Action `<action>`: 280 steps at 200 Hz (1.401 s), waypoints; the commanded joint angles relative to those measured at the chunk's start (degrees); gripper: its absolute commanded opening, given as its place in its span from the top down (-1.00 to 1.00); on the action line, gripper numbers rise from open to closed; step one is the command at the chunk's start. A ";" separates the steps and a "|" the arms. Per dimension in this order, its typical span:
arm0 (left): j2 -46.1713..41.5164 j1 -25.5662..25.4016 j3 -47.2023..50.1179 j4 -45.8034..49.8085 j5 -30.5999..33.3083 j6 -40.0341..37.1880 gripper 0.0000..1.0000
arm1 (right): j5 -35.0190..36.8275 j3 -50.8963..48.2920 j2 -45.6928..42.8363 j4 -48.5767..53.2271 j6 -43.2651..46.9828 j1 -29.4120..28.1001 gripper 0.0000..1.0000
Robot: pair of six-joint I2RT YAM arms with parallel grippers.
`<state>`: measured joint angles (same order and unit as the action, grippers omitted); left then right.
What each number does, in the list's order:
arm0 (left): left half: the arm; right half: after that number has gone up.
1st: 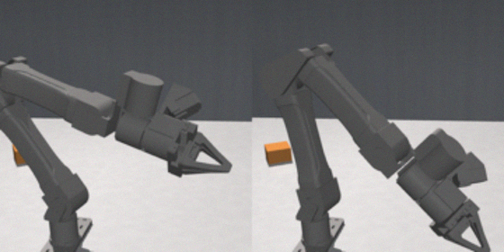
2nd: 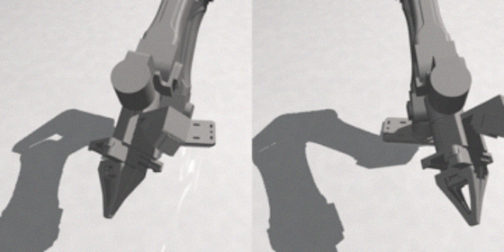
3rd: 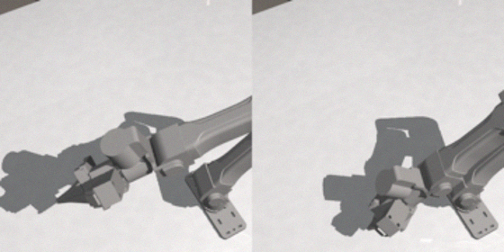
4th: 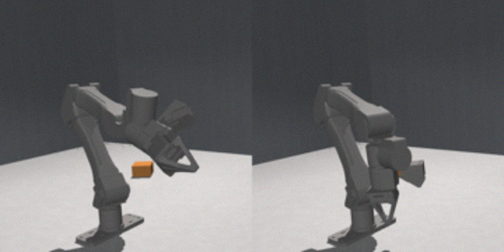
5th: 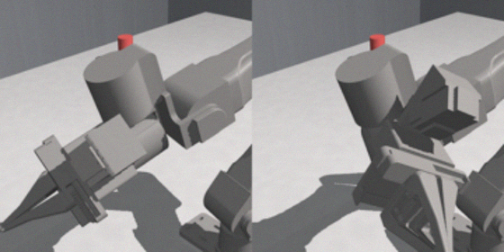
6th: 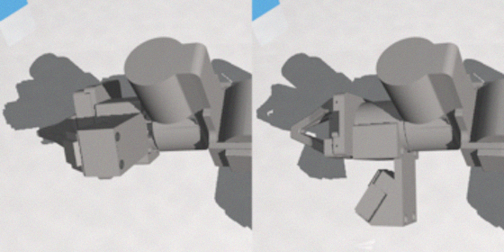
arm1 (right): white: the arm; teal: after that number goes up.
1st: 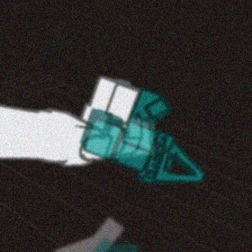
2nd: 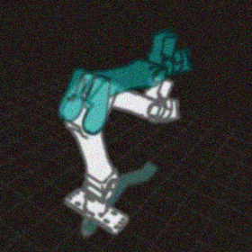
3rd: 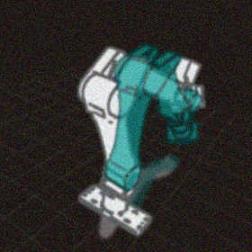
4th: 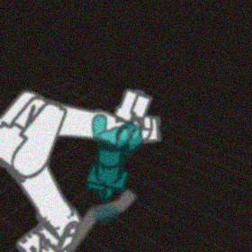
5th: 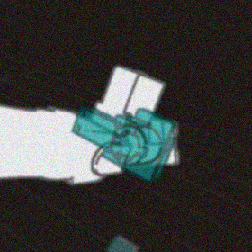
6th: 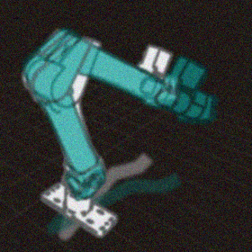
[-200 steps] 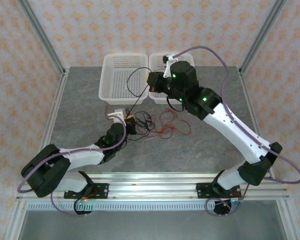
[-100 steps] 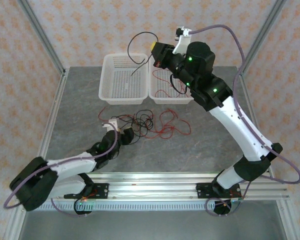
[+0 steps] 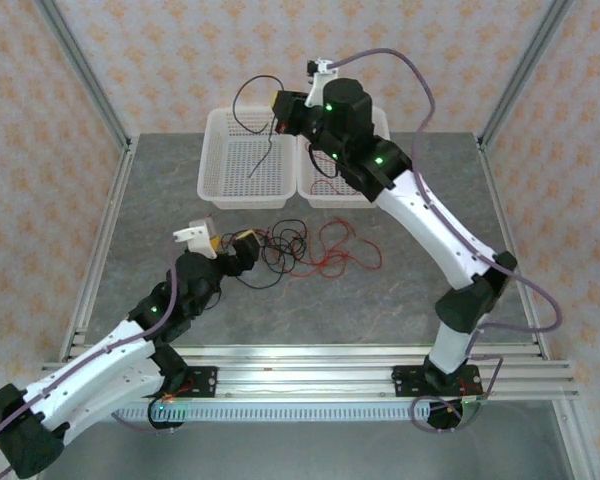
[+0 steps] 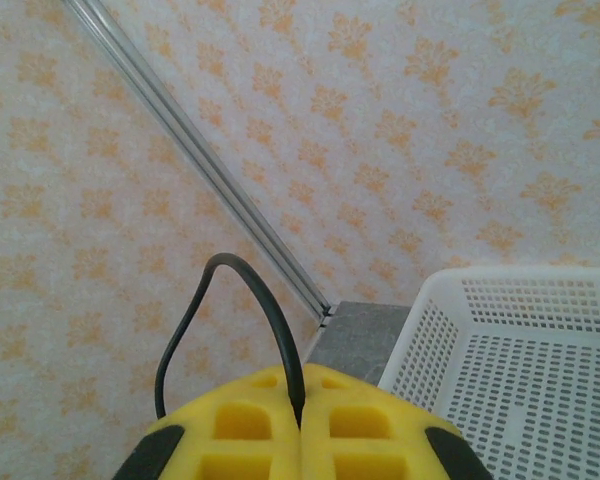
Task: Untangle the cables
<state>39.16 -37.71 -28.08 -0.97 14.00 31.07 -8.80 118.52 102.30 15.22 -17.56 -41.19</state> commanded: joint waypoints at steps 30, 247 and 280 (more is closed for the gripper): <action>-2.24 0.27 -7.55 14.18 4.36 6.30 -0.98 | 1.03 11.76 13.33 0.44 5.14 1.28 1.00; 3.54 0.28 -21.71 34.99 7.43 14.10 -0.98 | 6.87 22.85 45.00 6.38 10.48 2.34 0.08; 5.29 0.32 -22.00 35.33 6.07 14.97 -0.96 | 6.18 22.81 42.89 7.80 10.32 2.34 -0.15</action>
<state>43.66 -37.71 -48.23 32.32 21.41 44.73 -2.81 139.15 147.81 20.75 -7.20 -38.94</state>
